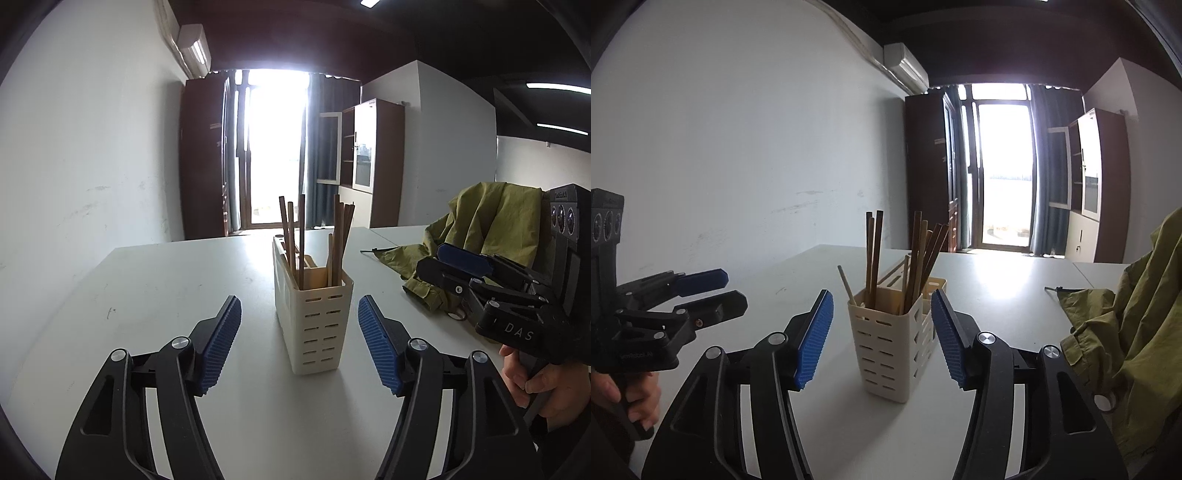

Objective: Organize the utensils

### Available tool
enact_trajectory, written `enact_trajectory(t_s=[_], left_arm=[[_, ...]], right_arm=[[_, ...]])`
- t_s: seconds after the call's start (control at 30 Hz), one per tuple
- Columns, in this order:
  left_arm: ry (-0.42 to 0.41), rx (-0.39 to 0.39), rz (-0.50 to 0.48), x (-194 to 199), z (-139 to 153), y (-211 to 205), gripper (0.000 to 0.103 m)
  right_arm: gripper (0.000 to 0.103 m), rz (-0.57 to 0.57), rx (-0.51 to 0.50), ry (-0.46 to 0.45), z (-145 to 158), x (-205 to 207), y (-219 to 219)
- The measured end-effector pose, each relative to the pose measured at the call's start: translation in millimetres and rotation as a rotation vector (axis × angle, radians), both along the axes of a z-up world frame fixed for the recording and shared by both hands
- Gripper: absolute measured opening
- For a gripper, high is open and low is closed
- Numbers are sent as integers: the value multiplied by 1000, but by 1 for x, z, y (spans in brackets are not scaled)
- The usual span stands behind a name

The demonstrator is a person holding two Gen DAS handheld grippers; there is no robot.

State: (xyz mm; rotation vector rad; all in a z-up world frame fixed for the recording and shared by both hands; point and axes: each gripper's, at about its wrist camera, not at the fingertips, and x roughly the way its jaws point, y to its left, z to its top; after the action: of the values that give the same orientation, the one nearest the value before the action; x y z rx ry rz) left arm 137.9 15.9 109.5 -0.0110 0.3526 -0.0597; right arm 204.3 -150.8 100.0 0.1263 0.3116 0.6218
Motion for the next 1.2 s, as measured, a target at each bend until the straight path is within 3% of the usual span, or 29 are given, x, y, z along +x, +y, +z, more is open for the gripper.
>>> enact_trajectory(t_s=[0.03, 0.17, 0.33, 0.43, 0.63, 0.83, 1.2], left_arm=[[1, -10, 3, -5, -3, 2, 77], [42, -14, -11, -12, -18, 1, 88], [45, -20, -14, -18, -32, 3, 97], [42, 6, 0, -20, -37, 2, 97], [52, -22, 24, -21, -45, 11, 97], [67, 1, 63, -20, -58, 16, 97], [42, 32, 46, -28, -56, 11, 97]], right_arm=[[61, -5, 9, 15, -5, -3, -4], [66, -4, -25, 46, -15, -7, -7], [83, 18, -25, 34, -20, -16, -11], [88, 29, -22, 28, -23, -20, -11], [94, 26, -32, 41, -31, -22, -11], [96, 25, -27, 56, -40, -21, -12], [96, 58, -20, 50, -47, -28, -9]])
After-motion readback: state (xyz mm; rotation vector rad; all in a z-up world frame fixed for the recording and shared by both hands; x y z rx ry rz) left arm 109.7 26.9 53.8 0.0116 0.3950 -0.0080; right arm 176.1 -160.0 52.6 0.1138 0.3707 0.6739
